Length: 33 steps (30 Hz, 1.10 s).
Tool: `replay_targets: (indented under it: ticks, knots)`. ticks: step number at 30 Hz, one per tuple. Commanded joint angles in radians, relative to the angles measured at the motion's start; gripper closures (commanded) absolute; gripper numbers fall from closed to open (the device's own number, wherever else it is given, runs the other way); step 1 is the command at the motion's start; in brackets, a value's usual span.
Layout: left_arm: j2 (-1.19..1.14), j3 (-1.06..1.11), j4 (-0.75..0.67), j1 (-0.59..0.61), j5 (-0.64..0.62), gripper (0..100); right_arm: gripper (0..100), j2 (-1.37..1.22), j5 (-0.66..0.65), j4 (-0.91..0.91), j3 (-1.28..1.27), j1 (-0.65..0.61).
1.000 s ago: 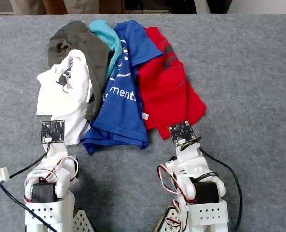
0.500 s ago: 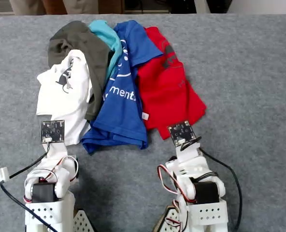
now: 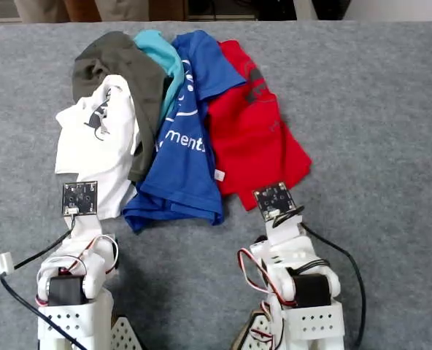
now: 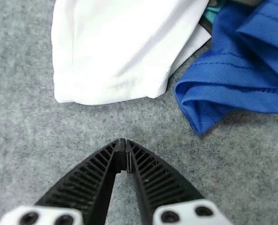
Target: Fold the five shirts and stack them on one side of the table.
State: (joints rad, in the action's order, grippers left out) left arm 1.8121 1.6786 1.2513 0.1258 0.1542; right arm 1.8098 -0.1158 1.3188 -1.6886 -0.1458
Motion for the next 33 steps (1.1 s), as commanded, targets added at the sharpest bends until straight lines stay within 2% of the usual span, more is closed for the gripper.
replay_targets:
  ticks: [1, 33]
  knots:
    - [0.007, 0.012, 0.003, -0.002, 0.000, 98, 84.7, 0.093, 0.012, -0.012, -0.001, -0.008]
    - [0.007, 0.012, 0.003, -0.002, 0.000, 98, 84.7, 0.093, 0.015, -0.012, -0.001, -0.027]
